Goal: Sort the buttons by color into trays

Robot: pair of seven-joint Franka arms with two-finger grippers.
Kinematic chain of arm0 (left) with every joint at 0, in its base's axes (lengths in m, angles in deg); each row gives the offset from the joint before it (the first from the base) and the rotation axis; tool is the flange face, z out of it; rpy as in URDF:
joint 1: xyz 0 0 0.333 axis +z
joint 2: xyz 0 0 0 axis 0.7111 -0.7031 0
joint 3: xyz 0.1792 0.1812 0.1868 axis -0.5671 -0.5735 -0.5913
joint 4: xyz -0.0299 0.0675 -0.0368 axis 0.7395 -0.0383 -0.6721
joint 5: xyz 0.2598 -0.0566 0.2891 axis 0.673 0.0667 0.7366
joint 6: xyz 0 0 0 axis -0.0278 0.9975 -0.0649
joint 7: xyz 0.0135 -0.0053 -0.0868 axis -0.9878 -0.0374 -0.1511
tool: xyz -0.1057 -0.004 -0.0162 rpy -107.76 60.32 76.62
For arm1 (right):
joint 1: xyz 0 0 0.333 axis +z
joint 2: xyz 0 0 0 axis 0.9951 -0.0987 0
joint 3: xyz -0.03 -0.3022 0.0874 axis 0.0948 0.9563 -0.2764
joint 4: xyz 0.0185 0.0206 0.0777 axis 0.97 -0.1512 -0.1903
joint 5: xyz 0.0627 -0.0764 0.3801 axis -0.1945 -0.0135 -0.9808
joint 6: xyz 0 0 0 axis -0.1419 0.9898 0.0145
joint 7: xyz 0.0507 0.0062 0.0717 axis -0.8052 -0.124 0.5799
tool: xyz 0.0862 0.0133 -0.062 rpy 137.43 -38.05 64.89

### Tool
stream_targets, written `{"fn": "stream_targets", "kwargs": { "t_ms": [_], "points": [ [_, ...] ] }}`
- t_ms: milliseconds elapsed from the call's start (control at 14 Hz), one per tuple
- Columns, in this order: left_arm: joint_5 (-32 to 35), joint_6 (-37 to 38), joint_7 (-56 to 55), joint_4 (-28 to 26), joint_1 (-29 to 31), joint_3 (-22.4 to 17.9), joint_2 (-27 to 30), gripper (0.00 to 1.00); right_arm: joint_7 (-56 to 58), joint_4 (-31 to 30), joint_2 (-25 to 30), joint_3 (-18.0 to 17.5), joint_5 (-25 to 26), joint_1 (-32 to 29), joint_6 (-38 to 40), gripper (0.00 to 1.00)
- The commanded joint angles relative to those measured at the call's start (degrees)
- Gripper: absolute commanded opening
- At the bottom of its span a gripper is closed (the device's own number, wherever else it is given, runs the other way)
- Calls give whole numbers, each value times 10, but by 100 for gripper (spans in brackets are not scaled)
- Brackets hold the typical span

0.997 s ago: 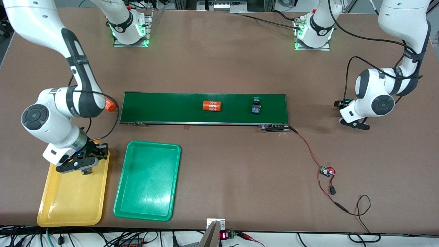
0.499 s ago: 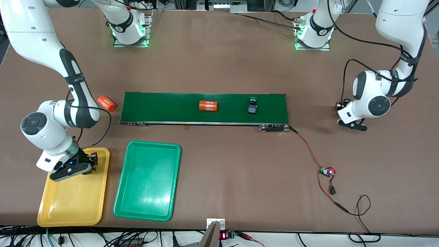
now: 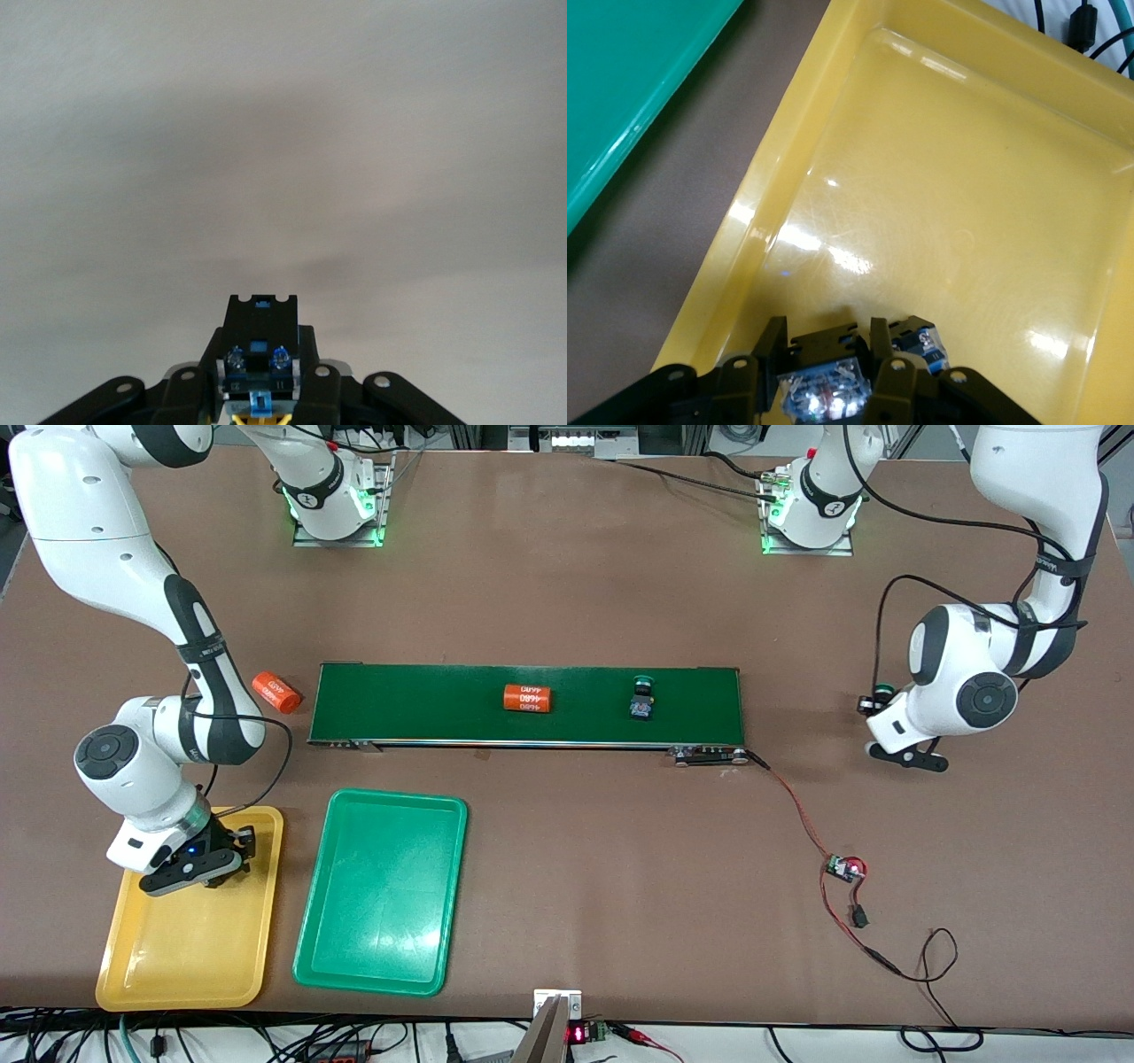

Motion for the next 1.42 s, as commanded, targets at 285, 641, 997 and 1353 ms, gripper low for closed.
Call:
{"fn": "stream_targets", "kwargs": {
  "t_ms": [285, 641, 997, 1353],
  "points": [
    [-78, 69, -190, 82, -16, 146, -1, 23, -45, -4, 37, -6, -4, 17, 27, 100],
    [-93, 4, -226, 81, -40, 187, -23, 22, -202, -32, 113, -10, -6, 65, 160, 100],
    [-99, -8, -226, 76, -54, 187, -40, 51, -321, -96, 234, -19, -55, 132, 291, 100],
    [-134, -8, -219, 79, -54, 188, -37, 100, -393, -190, 345, -60, -83, 149, 342, 100]
  ]
}}
